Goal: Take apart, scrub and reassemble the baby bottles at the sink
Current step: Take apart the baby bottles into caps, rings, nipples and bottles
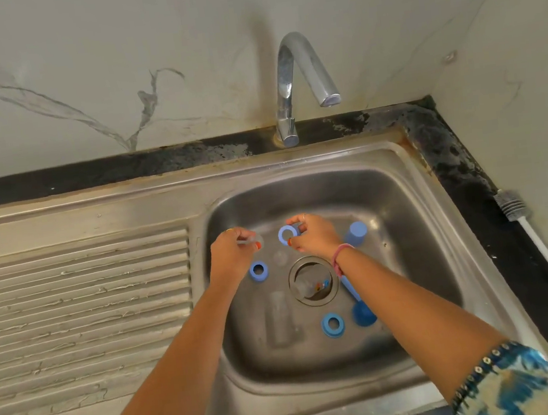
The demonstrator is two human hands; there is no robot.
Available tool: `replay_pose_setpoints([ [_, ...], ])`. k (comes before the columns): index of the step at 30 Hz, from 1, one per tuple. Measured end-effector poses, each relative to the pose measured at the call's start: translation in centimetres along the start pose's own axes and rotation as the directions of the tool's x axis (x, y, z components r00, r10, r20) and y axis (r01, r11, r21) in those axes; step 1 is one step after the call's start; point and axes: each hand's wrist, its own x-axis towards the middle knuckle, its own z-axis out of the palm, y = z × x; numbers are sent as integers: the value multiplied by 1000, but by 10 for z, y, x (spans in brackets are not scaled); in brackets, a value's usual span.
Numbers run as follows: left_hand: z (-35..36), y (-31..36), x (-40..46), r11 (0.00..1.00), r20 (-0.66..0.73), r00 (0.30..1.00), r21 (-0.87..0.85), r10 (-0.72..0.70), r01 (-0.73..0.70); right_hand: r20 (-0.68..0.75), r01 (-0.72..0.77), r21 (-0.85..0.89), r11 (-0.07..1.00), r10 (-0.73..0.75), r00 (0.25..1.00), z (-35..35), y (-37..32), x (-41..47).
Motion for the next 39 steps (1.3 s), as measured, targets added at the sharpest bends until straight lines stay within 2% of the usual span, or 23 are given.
replay_pose_setpoints([
  [4,7,-11,25,994,48,999,109,-9,4,55,73,-301,951,-59,997,10,-3,27],
  [8,14,-15,44,963,87,996,268,-10,-14,121,158,-583,797,-107,987,20,-14,44],
  [14,21,-21,65,930,159,987,367,-38,-23,163,192,-738,647,-105,981,32,-23,56],
  [20,27,-22,77,881,216,975,471,-60,-50,201,260,-856,446,-176,964,31,-32,75],
  [32,39,-26,86,733,246,966,671,-78,-112,266,277,-846,455,-90,960,45,-33,99],
  [39,38,-27,85,737,240,970,664,-48,-127,279,269,-809,523,-61,958,44,-31,101],
])
